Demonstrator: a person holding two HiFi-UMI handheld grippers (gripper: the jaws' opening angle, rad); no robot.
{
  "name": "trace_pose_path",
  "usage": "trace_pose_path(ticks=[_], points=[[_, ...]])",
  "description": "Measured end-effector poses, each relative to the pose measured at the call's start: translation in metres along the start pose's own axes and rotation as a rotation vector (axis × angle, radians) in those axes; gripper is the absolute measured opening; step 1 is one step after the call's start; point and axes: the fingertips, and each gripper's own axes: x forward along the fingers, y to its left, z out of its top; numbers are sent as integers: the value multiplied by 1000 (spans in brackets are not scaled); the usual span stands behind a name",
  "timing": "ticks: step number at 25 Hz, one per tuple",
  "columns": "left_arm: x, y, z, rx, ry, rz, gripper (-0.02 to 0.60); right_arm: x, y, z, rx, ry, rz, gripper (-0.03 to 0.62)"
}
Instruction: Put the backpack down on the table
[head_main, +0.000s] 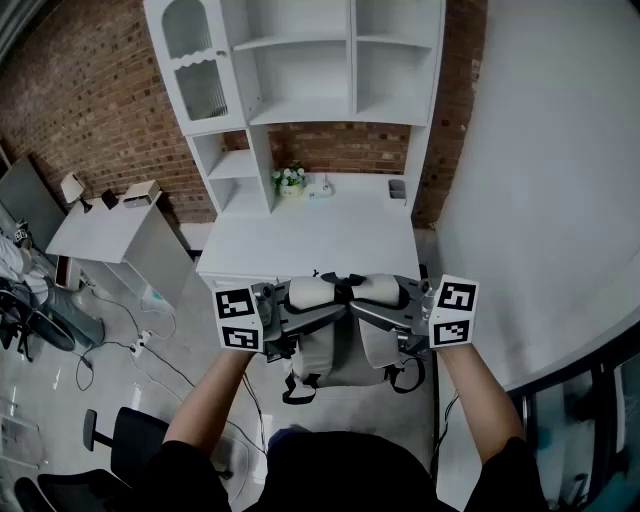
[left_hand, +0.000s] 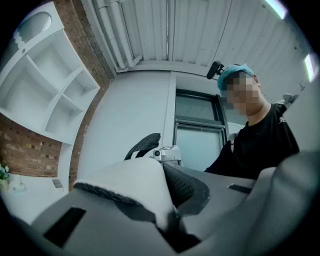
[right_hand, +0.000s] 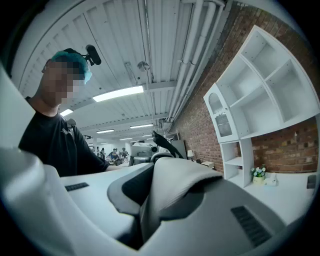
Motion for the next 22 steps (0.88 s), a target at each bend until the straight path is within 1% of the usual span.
trace_pose_path(ticks=[7,13,18,22], points=[[2,-1,0,4,-2,-1,52,-2,-1,2,25,-14,9,54],[1,-3,2,14,0,5,52,-2,2,5,8,-30,25,54],[3,2,-6,-1,10,35,52,-3,-1,-1,18,-7,47,54],[1,11,-20,-43,4,48,52,-1,-10,-16,37,8,46,54]])
